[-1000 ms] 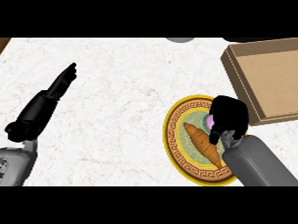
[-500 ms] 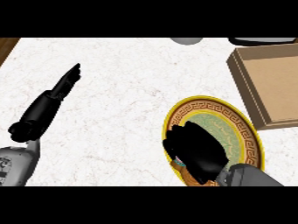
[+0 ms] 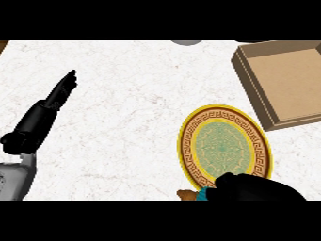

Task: Pick the cupcake from the plate and place it in the cardboard box

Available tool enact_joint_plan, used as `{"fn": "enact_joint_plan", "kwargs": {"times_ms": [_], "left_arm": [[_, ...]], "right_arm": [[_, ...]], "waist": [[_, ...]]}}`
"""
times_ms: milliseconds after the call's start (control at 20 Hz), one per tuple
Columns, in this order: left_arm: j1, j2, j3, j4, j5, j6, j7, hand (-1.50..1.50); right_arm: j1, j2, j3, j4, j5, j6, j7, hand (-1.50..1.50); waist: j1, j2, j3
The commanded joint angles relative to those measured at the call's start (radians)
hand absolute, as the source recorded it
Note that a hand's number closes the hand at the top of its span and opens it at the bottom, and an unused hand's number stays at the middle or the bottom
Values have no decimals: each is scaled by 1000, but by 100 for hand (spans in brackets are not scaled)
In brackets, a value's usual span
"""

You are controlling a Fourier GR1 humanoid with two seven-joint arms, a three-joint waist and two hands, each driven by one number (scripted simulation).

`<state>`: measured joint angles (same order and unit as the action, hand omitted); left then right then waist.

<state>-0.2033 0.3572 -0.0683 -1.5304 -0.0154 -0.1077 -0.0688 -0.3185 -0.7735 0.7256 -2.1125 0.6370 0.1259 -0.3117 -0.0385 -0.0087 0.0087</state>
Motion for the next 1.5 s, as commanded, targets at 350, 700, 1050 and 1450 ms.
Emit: {"fn": "enact_joint_plan", "kwargs": {"times_ms": [350, 700, 1050, 1450], "left_arm": [[17, 2, -10, -29, -10, -9, 2, 0], [26, -44, -65, -42, -60, 5, -28, 0], [-96, -65, -64, -5, -46, -22, 40, 0], [-93, -73, -62, 0, -56, -22, 12, 0]], "right_arm": [[140, -204, -635, 224, -620, -26, -236, 150], [-5, -259, -783, 722, -727, 169, -376, 150], [-280, -261, -651, 1076, -429, 163, -493, 150], [-415, -271, -481, 1338, -176, 209, -606, 150]], "waist": [[4, 13, -6], [69, 18, -7], [102, 28, -7], [130, 35, -6]]}}
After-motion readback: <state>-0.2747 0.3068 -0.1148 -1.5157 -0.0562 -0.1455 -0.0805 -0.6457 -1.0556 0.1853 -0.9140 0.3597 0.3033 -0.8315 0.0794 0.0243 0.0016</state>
